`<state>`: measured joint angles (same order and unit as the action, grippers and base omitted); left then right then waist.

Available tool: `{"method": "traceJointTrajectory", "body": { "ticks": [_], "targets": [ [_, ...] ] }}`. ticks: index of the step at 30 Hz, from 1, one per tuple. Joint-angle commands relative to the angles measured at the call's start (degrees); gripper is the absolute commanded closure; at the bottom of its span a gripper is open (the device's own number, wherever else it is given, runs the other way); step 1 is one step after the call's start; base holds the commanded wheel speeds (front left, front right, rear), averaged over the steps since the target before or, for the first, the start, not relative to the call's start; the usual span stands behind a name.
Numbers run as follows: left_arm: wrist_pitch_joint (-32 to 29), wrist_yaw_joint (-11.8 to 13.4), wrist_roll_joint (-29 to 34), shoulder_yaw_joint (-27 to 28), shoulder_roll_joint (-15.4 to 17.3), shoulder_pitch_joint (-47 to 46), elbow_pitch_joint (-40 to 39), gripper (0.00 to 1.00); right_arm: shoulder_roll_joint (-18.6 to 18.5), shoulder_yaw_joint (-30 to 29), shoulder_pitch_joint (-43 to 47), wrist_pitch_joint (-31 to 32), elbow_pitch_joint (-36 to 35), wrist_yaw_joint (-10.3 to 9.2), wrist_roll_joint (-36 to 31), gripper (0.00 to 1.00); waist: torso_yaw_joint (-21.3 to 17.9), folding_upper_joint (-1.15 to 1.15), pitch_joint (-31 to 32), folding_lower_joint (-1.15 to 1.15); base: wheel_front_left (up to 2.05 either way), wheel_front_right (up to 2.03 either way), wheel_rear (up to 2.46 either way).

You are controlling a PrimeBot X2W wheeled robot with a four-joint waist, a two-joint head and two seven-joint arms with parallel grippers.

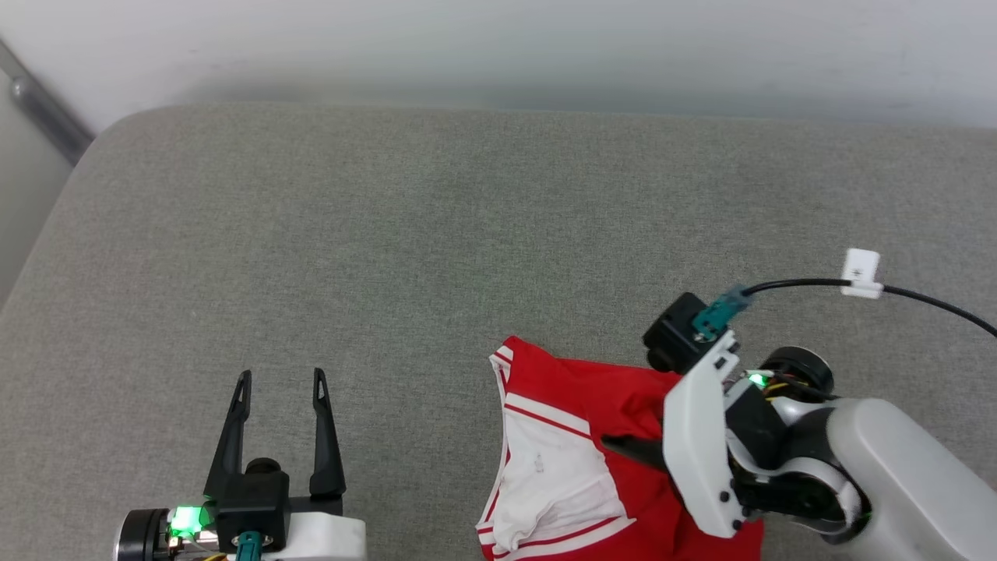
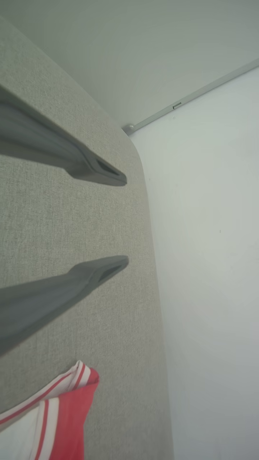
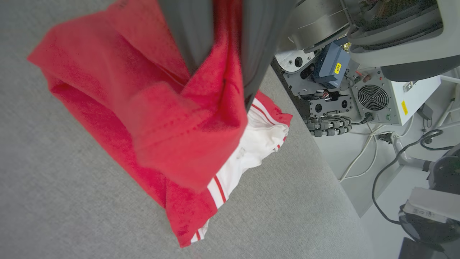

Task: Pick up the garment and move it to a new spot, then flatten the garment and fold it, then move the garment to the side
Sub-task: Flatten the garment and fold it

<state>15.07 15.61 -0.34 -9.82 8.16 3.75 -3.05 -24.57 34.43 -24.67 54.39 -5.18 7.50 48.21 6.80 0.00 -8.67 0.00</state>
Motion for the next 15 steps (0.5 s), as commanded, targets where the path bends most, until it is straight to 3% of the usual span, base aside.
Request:
{"method": "traceJointTrajectory", "body": {
  "ticks": [1, 8, 15],
  "targets": [
    [0.1, -0.2, -0.1, 0.0, -0.4, -0.9, 0.1, 0.00, 0.8, 1.7, -1.9, -0.6, 1.4, -0.02, -1.0, 1.00, 0.4, 0.00, -0.5, 0.00, 0.00, 0.00, 0.00],
    [0.1, -0.7, 0.0, -0.5, -0.9, -2.2, 0.6, 0.00, 5.1, 11.8, -9.8, -4.8, 14.8, -0.02, -5.2, 1.00, 1.7, 0.00, -1.8, 0.00, 0.00, 0.00, 0.00],
    [0.1, -0.5, -0.1, -0.3, -1.4, -2.6, 1.0, 0.00, 5.7, 19.0, -11.9, -10.6, 24.4, -0.02, -5.8, 1.00, 2.4, 0.00, -2.4, 0.00, 0.00, 0.00, 0.00]
  ]
}}
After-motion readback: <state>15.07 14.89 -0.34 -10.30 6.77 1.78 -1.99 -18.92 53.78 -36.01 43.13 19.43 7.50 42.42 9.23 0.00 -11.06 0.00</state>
